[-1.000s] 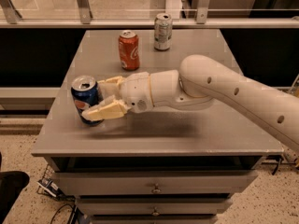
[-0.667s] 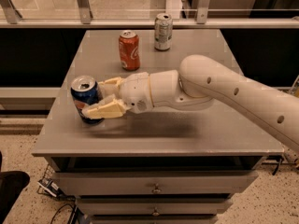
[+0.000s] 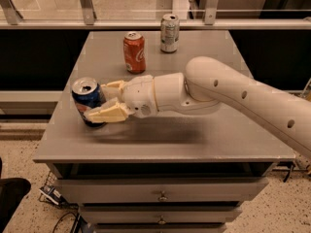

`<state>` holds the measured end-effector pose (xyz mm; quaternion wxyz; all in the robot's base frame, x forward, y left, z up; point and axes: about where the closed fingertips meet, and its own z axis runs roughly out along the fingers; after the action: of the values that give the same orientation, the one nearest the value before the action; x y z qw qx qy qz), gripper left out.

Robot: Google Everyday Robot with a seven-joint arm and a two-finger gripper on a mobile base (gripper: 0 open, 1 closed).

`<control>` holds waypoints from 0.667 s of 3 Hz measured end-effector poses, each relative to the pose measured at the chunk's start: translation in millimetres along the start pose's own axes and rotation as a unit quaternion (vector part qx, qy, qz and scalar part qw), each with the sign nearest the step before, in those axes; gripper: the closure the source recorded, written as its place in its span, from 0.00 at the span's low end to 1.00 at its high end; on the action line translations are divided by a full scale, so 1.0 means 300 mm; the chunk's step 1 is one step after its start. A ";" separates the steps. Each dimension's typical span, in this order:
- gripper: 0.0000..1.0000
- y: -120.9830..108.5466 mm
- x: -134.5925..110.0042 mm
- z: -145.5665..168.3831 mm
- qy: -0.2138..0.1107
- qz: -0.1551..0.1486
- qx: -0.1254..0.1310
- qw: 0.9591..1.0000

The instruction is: Knock pepsi can over

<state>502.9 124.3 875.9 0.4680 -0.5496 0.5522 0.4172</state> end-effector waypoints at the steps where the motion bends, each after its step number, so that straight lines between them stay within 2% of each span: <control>1: 1.00 0.003 -0.005 -0.003 0.008 -0.001 0.001 1.000; 2: 1.00 0.006 -0.026 -0.022 0.057 -0.005 0.004 0.998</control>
Offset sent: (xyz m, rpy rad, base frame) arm -0.0060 -0.0422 0.0464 -0.5365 -0.0233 -0.0557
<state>500.4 119.7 885.0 0.4398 -0.5736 0.5767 0.3807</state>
